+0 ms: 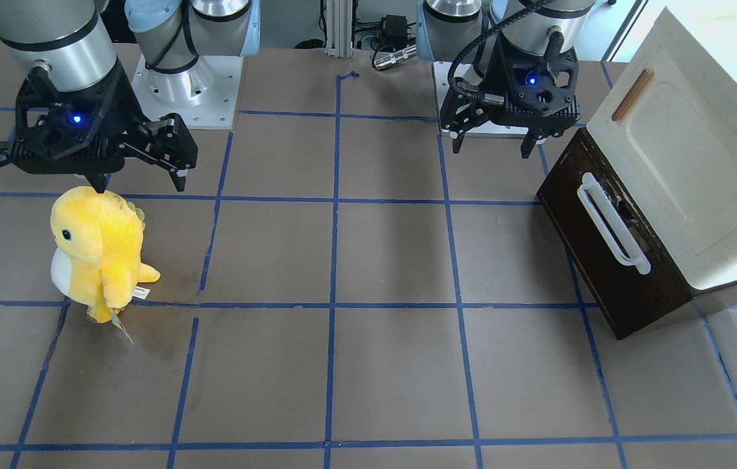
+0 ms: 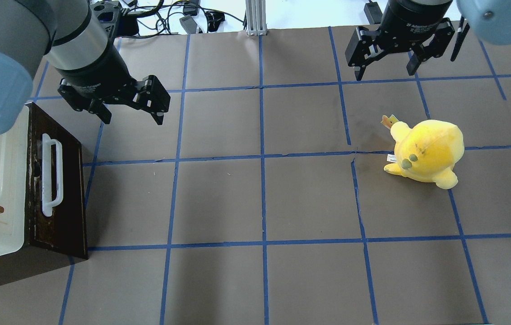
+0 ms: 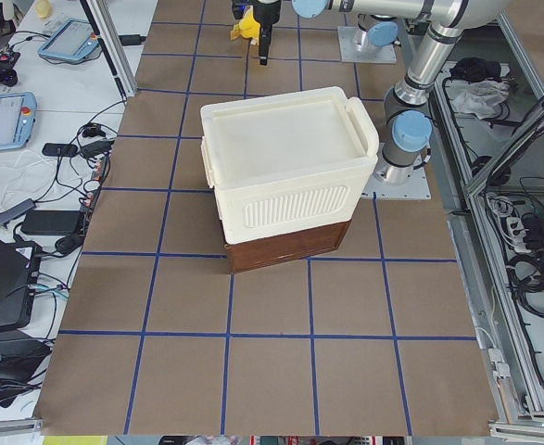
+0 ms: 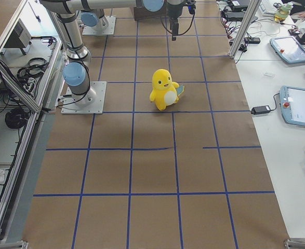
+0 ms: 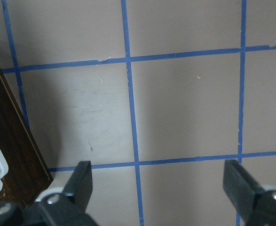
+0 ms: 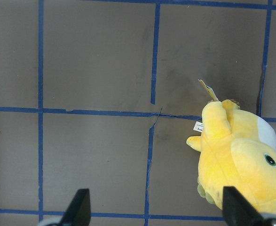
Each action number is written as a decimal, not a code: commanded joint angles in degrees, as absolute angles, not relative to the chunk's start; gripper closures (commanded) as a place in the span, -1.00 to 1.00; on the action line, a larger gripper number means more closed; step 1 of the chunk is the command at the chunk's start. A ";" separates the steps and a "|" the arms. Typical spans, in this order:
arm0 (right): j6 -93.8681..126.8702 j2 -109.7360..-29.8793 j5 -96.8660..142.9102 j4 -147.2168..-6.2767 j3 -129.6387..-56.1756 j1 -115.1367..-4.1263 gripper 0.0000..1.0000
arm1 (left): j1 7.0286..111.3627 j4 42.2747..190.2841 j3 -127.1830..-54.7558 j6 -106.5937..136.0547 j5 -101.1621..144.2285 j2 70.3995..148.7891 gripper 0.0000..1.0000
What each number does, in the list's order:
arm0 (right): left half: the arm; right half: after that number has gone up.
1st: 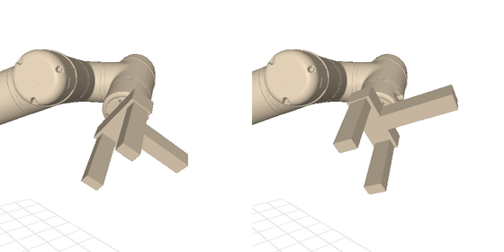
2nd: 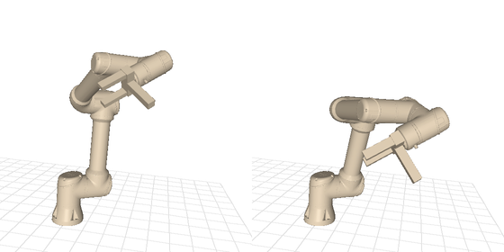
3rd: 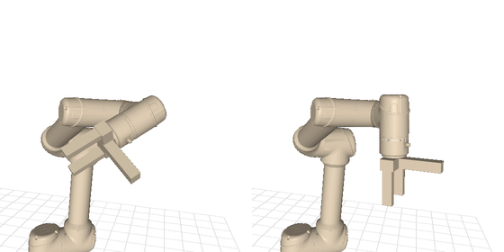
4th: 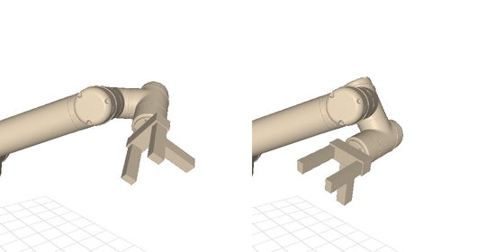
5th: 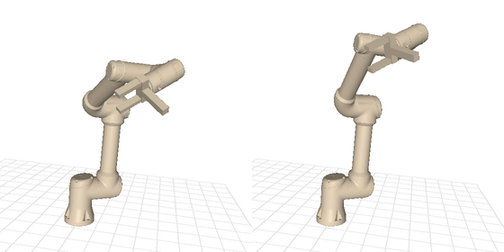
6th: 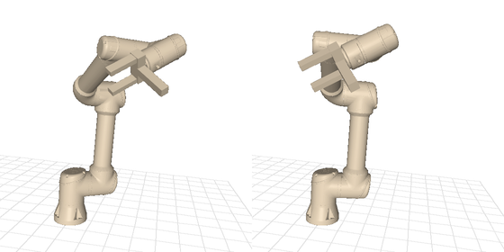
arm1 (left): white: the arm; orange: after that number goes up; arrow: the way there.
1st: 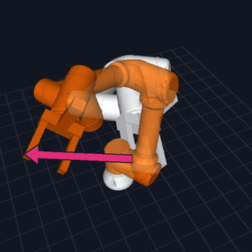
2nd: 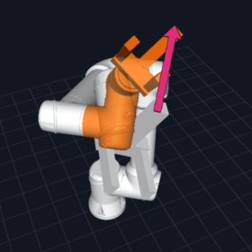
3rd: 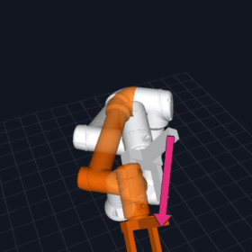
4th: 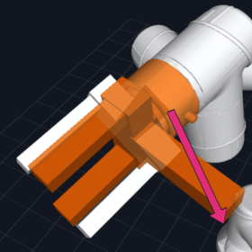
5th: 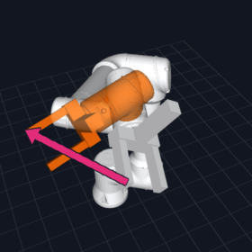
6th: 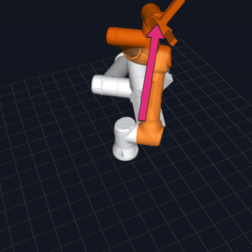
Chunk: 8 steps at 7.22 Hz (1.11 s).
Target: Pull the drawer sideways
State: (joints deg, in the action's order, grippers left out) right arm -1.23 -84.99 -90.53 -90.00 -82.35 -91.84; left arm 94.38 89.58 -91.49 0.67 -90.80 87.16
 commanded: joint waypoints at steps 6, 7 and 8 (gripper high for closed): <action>-1.23 -84.99 -90.62 -90.00 -82.35 -91.85 -1.00 | 94.48 88.86 -92.81 3.50 -91.06 89.20 -1.00; -1.23 -84.99 -90.53 -90.00 -82.35 -91.85 -1.00 | 94.66 88.68 -93.25 11.35 -90.97 90.69 -1.00; -1.23 -84.99 -90.53 -90.00 -82.35 -91.85 -1.00 | 94.66 88.51 -94.99 14.99 -91.23 92.36 -1.00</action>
